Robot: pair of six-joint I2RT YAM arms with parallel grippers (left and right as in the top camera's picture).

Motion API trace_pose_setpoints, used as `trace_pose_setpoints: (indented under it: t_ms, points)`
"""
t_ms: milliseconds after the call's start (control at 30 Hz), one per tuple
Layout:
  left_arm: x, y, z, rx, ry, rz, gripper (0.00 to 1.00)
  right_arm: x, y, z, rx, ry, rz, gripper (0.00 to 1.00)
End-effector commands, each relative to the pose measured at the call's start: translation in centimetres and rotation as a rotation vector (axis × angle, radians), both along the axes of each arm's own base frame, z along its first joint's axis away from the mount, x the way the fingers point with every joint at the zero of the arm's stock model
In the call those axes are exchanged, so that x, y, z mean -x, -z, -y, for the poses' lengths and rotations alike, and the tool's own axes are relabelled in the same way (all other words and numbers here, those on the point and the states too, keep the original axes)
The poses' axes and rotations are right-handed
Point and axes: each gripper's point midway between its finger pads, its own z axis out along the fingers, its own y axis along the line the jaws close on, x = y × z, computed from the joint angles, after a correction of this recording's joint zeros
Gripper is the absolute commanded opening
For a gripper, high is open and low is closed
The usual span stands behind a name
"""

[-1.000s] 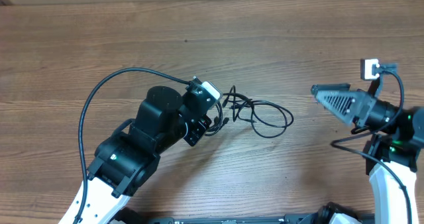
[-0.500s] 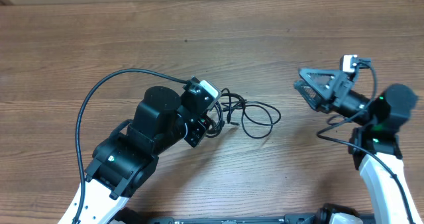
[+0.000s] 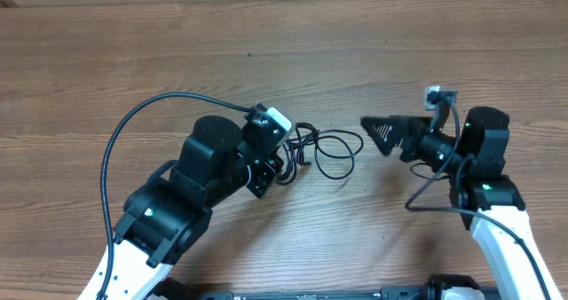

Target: Untangle cables

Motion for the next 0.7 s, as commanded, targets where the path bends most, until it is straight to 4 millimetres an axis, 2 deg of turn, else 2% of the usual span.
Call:
trace_pose_setpoints:
  t_ms: [0,100,300,467,667]
  points:
    - [0.2,-2.5,0.1,0.056,0.004,0.041,0.04,0.3,-2.7,-0.2,0.344,-0.179,0.397,1.0]
    - [0.6,-2.7,0.7,0.073,0.043,0.036,0.04,1.0,-1.5,-0.3,0.448,-0.259,0.459,1.0]
    - [1.3,-3.9,2.1,0.136,0.125,0.054,0.04,1.6,0.0,-1.2,0.515,-0.356,0.492,1.0]
    - [2.0,-5.0,3.2,0.189,0.198,0.067,0.04,1.6,1.6,-1.8,0.507,-0.39,0.445,1.0]
    - [2.1,-5.4,3.4,0.205,0.213,0.077,0.04,1.7,3.1,-2.2,0.494,-0.417,0.395,0.92]
